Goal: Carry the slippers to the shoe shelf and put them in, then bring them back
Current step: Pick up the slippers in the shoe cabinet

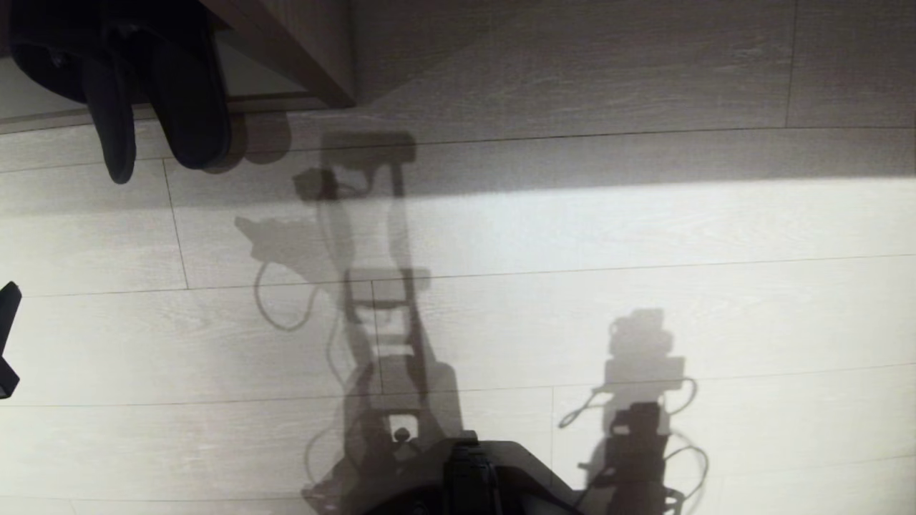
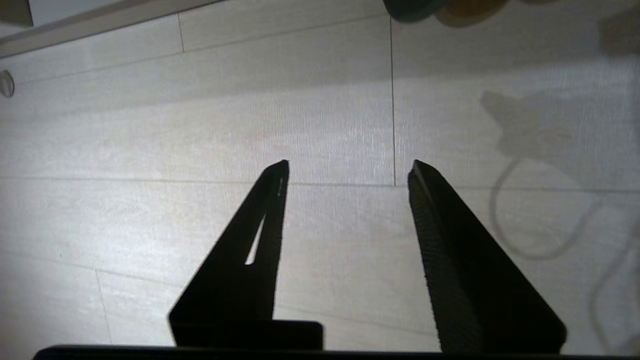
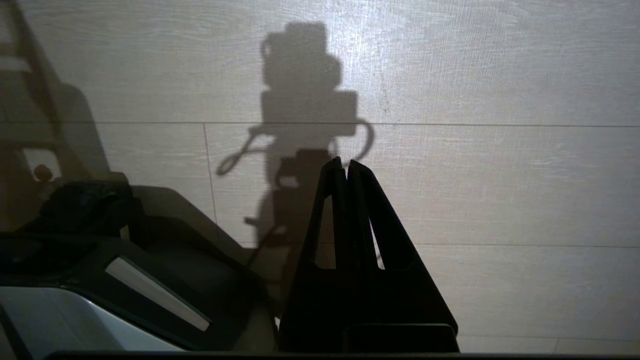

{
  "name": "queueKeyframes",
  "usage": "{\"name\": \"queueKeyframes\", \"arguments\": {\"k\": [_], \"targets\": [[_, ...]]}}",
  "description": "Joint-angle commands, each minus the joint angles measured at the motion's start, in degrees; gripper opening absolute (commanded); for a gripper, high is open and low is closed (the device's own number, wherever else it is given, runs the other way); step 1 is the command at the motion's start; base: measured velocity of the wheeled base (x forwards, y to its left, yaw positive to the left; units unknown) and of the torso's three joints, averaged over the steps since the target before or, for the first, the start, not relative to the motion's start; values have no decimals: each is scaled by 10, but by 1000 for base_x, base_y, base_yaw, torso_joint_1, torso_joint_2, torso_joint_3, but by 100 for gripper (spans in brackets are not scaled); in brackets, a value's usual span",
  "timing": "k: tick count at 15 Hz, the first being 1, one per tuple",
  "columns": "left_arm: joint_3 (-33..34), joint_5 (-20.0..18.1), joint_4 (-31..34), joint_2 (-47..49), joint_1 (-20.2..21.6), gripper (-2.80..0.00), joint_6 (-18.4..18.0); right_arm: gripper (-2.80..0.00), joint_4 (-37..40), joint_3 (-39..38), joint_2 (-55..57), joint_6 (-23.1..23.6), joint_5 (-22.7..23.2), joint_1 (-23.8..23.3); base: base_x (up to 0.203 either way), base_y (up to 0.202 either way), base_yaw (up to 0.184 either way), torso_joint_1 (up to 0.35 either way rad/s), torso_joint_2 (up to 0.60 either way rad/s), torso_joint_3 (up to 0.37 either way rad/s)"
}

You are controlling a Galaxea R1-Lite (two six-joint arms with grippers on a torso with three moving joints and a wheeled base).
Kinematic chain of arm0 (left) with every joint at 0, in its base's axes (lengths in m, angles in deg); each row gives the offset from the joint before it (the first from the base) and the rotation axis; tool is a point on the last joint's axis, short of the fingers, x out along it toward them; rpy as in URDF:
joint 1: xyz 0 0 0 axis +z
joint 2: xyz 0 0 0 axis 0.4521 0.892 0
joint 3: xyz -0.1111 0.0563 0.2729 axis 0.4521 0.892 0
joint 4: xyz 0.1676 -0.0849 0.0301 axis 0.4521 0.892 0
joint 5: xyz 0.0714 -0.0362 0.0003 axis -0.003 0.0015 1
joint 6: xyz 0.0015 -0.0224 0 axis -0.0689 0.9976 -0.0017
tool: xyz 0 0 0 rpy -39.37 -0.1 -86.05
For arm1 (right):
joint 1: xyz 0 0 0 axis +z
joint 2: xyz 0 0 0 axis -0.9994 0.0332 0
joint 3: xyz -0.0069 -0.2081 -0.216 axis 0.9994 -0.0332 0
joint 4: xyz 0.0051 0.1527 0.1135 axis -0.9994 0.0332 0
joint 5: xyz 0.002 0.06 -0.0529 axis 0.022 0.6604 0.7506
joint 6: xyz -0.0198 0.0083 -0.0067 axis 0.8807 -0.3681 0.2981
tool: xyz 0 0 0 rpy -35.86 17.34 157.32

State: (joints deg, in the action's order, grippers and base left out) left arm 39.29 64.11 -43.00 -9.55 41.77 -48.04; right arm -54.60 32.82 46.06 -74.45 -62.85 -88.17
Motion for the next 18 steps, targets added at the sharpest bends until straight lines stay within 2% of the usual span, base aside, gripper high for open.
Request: {"name": "queueKeyframes", "arguments": {"k": [1,6,9,13,18], "targets": [[35,25,19,-76,-38,-280,-2,-280,0,0,-1,0,0,0,0,0,0,0,0,0],[70,62,128,-232,-109,-280,-3,-280,0,0,-1,0,0,0,0,0,0,0,0,0],[104,64,181,-333,-131,-280,-12,-280,0,0,-1,0,0,0,0,0,0,0,0,0],[119,37,303,-429,-138,-280,-16,-280,0,0,-1,0,0,0,0,0,0,0,0,0],[118,-30,501,-556,-140,-280,-19,-280,0,0,-1,0,0,0,0,0,0,0,0,0]]}}
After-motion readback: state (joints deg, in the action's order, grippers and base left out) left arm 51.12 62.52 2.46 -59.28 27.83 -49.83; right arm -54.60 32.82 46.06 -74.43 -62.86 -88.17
